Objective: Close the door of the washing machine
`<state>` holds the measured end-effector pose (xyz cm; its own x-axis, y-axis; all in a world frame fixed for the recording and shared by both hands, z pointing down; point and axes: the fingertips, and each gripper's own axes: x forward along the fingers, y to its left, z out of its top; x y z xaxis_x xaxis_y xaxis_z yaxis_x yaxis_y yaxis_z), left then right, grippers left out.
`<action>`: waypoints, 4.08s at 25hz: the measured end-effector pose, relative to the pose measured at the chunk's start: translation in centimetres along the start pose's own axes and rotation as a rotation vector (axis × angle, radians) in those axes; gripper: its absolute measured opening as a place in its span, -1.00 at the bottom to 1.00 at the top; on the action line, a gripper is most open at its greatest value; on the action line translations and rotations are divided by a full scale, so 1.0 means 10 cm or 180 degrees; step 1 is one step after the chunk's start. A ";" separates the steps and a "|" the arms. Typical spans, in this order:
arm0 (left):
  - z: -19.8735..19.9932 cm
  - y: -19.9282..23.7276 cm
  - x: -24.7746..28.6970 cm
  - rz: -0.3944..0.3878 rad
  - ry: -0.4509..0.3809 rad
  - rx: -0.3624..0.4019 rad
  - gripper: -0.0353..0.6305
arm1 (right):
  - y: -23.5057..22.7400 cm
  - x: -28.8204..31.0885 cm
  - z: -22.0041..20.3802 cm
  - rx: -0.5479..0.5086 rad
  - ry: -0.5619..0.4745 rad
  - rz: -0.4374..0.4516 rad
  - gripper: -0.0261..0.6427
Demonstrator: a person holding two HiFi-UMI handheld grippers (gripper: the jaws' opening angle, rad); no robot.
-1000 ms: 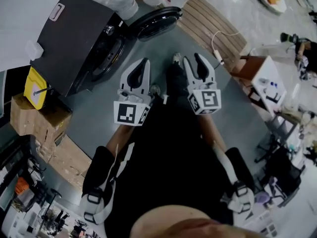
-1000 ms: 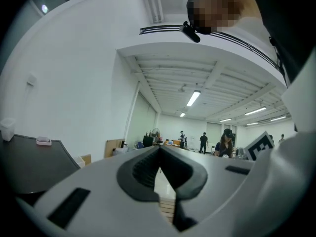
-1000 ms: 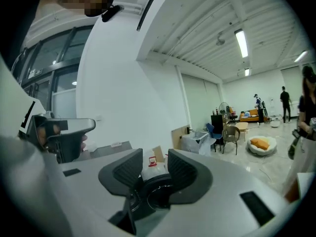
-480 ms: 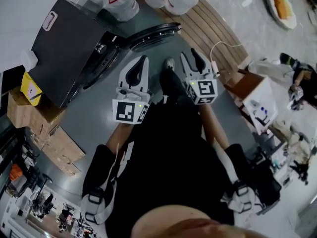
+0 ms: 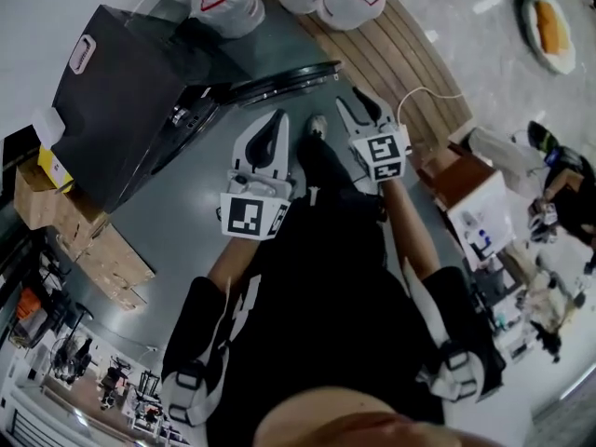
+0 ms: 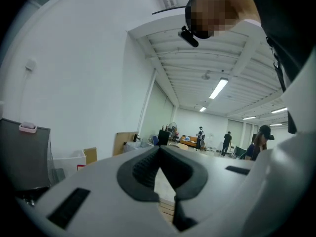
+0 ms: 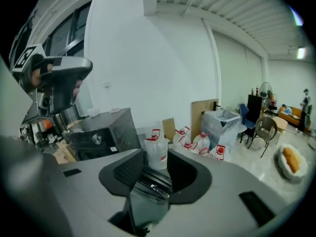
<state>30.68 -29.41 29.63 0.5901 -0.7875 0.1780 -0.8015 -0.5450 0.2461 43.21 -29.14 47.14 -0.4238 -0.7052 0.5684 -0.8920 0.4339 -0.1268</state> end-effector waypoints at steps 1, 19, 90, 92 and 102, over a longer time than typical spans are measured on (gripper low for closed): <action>-0.02 0.01 0.09 0.0029 0.0009 -0.0027 -0.88 | -0.07 0.12 -0.06 -0.0065 0.0097 0.0059 -0.48; -0.54 0.24 0.72 0.0312 0.0250 -0.0117 -0.88 | -0.73 1.81 -1.72 -0.1713 0.1625 0.0904 -0.50; -1.40 0.14 -2.76 -0.0786 0.0291 0.0096 -0.88 | 1.96 0.31 -4.38 -0.0665 0.2001 -0.0051 -0.74; -1.42 0.13 -2.87 -0.0758 0.0296 0.0076 -0.88 | 2.12 0.28 -4.43 -0.0584 0.1946 -0.0043 -0.74; -1.56 0.06 -3.37 -0.0419 0.0186 0.0067 -0.88 | 2.66 0.22 -4.56 -0.0423 0.1721 -0.0157 -0.75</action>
<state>11.83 1.24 38.62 0.6943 -0.6911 0.2007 -0.7183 -0.6487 0.2512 25.73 6.42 82.10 -0.2099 -0.3536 0.9115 -0.8664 0.4993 -0.0059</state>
